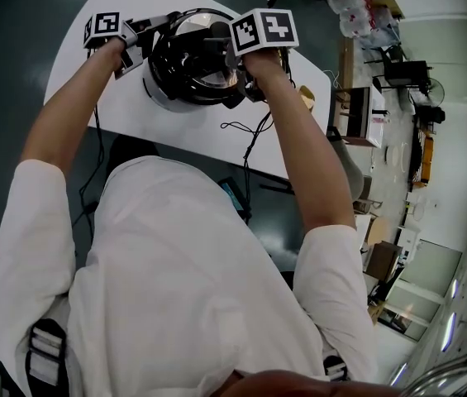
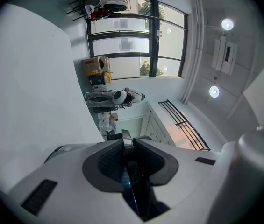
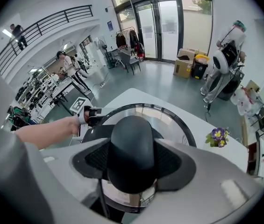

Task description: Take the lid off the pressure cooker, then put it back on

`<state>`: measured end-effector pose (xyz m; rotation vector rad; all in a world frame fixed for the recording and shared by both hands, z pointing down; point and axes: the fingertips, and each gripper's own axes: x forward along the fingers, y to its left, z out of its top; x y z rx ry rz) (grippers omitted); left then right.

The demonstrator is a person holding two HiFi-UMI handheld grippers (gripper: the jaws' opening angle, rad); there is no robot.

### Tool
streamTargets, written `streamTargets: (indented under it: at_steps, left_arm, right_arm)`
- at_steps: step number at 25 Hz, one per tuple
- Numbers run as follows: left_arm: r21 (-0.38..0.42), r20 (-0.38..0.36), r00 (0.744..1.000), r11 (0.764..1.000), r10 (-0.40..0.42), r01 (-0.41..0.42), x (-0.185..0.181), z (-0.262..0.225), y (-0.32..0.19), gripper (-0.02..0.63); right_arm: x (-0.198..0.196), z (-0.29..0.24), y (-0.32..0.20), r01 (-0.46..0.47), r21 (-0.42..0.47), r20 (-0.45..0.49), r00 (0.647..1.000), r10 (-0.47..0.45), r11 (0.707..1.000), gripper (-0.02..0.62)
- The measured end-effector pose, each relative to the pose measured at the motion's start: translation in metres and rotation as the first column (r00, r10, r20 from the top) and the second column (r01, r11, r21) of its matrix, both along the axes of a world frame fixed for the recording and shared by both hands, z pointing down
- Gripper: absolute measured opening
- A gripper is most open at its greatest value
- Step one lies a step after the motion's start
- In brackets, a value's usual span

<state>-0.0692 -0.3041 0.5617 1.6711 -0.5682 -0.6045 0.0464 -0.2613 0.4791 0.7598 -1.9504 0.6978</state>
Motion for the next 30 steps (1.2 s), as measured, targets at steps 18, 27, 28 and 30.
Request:
streamTargets:
  at_steps: [18, 27, 28, 30]
  left_arm:
    - [0.007, -0.010, 1.000, 1.000, 0.007, -0.007, 0.003, -0.007, 0.001, 0.081]
    - [-0.004, 0.000, 1.000, 1.000, -0.001, 0.001, -0.001, 0.001, -0.002, 0.081]
    - [-0.003, 0.000, 1.000, 1.000, 0.001, -0.001, 0.000, -0.002, -0.001, 0.081]
    - [-0.003, 0.001, 1.000, 1.000, 0.002, -0.002, 0.000, -0.002, 0.000, 0.081]
  right_arm:
    - [0.005, 0.016, 0.000, -0.096, 0.048, 0.002, 0.995, 0.096, 0.994, 0.281]
    - [0.001, 0.017, 0.004, -0.002, 0.048, -0.011, 1.000, 0.002, 0.999, 0.285]
    - [0.001, 0.017, 0.005, 0.020, 0.048, -0.018, 1.000, -0.019, 0.999, 0.285]
    - [0.001, 0.017, 0.007, 0.071, 0.044, -0.039, 0.997, -0.069, 0.997, 0.285]
